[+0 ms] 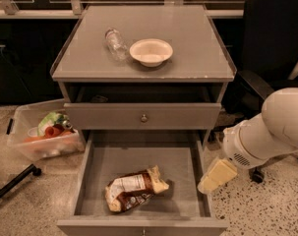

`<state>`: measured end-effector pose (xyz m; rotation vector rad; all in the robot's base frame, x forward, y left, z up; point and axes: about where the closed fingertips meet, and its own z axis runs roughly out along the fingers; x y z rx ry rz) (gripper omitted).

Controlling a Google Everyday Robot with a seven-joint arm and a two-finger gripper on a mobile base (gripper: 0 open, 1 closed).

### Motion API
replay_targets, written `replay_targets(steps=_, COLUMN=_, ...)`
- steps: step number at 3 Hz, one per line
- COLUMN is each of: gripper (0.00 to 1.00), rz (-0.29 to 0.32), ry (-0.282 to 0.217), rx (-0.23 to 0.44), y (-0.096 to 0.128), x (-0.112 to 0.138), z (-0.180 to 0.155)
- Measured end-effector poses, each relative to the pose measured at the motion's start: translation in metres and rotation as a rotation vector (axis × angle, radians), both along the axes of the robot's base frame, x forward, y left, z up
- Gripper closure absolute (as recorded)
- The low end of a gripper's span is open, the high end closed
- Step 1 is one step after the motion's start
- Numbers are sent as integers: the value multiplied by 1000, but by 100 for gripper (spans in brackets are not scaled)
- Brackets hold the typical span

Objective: Pick brown chip bag from middle drawer and place on counter

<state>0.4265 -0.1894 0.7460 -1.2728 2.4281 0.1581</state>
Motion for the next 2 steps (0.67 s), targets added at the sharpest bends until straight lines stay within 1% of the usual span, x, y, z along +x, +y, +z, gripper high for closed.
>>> replay_targets(steps=1, gripper=0, rz=0, ry=0, rx=0, y=0, x=0, z=0)
replay_targets(steps=2, gripper=0, rz=-21, ry=-22, rx=33, y=2, x=7, z=-17)
